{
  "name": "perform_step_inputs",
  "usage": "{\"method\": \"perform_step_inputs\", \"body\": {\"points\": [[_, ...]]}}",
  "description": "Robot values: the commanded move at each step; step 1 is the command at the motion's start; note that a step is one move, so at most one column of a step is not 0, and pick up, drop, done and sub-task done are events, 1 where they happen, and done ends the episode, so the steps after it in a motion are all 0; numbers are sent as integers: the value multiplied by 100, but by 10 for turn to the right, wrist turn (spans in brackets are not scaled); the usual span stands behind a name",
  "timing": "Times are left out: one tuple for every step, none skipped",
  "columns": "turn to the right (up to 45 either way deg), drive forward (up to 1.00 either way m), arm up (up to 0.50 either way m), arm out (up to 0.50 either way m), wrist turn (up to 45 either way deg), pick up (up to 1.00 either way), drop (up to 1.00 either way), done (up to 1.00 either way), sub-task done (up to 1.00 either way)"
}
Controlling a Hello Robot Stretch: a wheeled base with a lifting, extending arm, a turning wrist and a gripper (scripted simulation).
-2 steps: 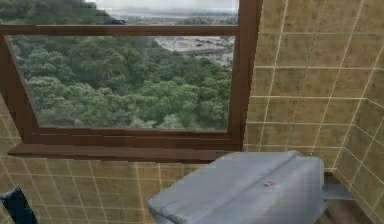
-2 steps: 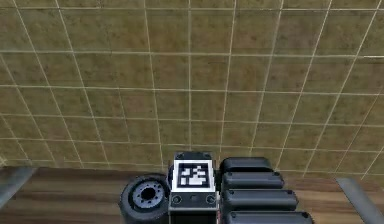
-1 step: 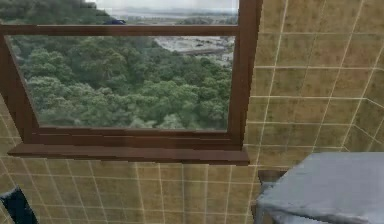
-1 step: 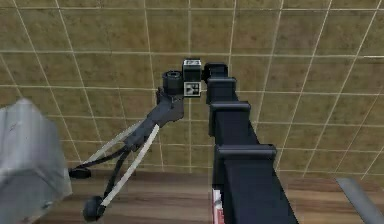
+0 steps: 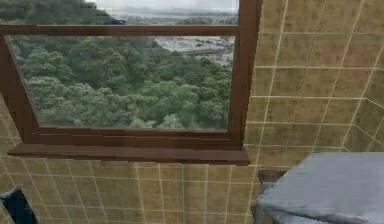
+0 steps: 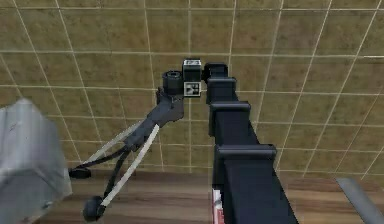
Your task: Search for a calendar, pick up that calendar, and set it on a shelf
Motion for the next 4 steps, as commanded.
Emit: {"method": "perform_step_inputs", "body": {"points": [[0, 0, 0, 0, 450, 0, 0, 0, 0], [0, 0, 0, 0, 0, 0, 100, 0, 0], [0, 0, 0, -10, 0, 0, 0, 0, 0], [0, 0, 0, 0, 0, 0, 0, 100, 0]]}}
